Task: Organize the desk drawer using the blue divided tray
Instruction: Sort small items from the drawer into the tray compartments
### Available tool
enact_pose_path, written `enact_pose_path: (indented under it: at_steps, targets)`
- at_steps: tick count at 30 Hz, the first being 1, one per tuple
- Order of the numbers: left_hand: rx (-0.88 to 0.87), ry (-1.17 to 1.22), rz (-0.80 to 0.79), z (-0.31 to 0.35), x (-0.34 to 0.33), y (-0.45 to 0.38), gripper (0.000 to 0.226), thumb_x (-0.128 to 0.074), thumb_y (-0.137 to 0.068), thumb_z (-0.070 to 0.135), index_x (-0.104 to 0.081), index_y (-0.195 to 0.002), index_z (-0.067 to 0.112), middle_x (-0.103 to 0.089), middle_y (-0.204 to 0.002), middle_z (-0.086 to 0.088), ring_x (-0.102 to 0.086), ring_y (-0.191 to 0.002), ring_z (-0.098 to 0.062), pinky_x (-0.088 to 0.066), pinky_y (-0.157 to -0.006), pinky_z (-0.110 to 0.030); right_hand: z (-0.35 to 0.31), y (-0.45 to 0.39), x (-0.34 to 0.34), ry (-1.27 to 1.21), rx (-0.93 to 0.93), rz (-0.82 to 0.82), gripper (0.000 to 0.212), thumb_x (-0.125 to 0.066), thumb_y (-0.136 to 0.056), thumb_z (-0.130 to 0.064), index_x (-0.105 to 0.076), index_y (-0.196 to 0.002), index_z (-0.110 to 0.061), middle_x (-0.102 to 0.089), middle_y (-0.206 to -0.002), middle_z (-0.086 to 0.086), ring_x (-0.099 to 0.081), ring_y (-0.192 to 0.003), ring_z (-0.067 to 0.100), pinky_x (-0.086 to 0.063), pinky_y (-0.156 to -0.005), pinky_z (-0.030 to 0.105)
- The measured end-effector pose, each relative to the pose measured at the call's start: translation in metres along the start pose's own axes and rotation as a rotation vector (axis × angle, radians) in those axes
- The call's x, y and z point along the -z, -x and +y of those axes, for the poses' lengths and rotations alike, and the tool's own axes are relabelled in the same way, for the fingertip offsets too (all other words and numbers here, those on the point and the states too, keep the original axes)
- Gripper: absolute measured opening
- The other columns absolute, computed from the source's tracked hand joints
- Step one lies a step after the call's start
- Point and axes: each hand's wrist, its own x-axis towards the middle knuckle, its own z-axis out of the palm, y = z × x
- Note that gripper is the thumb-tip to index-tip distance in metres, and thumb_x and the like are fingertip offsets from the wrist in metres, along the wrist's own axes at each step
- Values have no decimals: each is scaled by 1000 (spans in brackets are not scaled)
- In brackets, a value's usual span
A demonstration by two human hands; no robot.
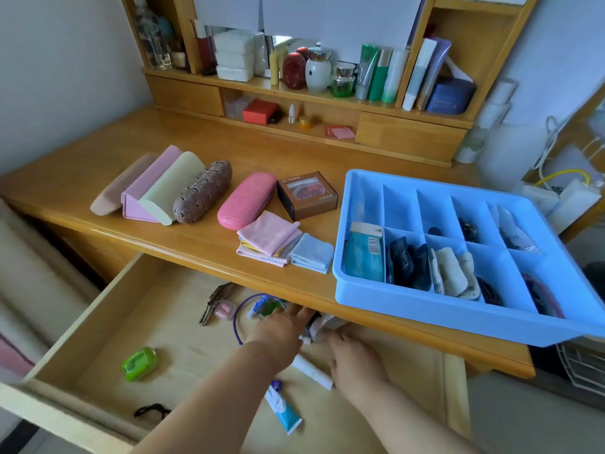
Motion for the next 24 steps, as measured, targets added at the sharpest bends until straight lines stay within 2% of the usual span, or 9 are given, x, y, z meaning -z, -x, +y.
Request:
enact_pose_path:
  at_steps: [5,8,9,11,13,14,16,19,24]
  targets:
    - [-108,-150,2,17,-16,35,37,-52,-89,35,-48,-125,26,-56,-116,-2,-50,-110,-25,-39,-88,-35,1,43,-3,67,131,28,26,-55,-82,-16,-61,-106,-24,-65,-106,-2,-59,-101,23,-44,-79,28]
    - [-199,228,105,18,-20,71,19,-50,-91,36,-59,-105,27,-58,-101,12,-54,-95,-7,-42,-82,-22,8,71,-3,-46,207,240,33,-79,-49,-26,-65,-78,-33,-58,-71,-14,-59,-66,9,-43,-52,17]
    - [-204,409,141,19,-18,82,11,-52,-91,32,-60,-98,30,-57,-92,16,-52,-86,1,-41,-76,-16,10,79,-3,-126,207,291,38,-78,-49,-24,-63,-83,-35,-57,-76,-15,-56,-70,6,-44,-54,16]
    - [-178,647,179,23,-11,98,14,-53,-91,23,-54,-83,34,-53,-75,17,-49,-71,3,-39,-70,-16,10,88,3,-311,185,314,46,-72,-62,-22,-60,-106,-32,-56,-104,-15,-51,-98,1,-44,-78,14]
    - [-103,880,162,26,-3,110,17,-53,-93,15,-55,-80,26,-54,-67,14,-50,-66,1,-43,-69,-21,10,92,11,-460,99,272,61,-70,-73,-23,-48,-129,-30,-43,-128,-18,-41,-119,-3,-28,-98,6]
    - [-58,1040,133,29,1,115,14,-52,-94,12,-60,-86,21,-59,-70,12,-56,-69,0,-49,-73,-23,9,93,17,-549,54,209,67,-71,-75,-23,-41,-134,-33,-40,-131,-21,-39,-120,-5,-23,-97,1]
    - [22,1369,58,35,7,123,18,-48,-97,11,-65,-104,14,-71,-90,2,-68,-88,-13,-55,-83,-37,4,94,27,-732,-38,58,66,-72,-78,-23,-38,-132,-39,-50,-125,-18,-47,-110,-6,-30,-86,-3]
    - [122,1612,41,40,11,128,26,-42,-100,15,-61,-115,7,-68,-109,-21,-65,-104,-32,-53,-90,-44,2,101,37,-933,-113,-33,55,-70,-83,-21,-42,-129,-30,-64,-96,7,-57,-84,10,-41,-73,16]
    - [297,1855,101,41,10,128,27,-39,-100,14,-59,-110,-1,-70,-94,-24,-70,-83,-33,-60,-72,-37,6,110,48,-1022,-144,-71,29,-55,-93,-13,-48,-120,-23,-64,-78,6,-57,-62,12,-51,-62,25]
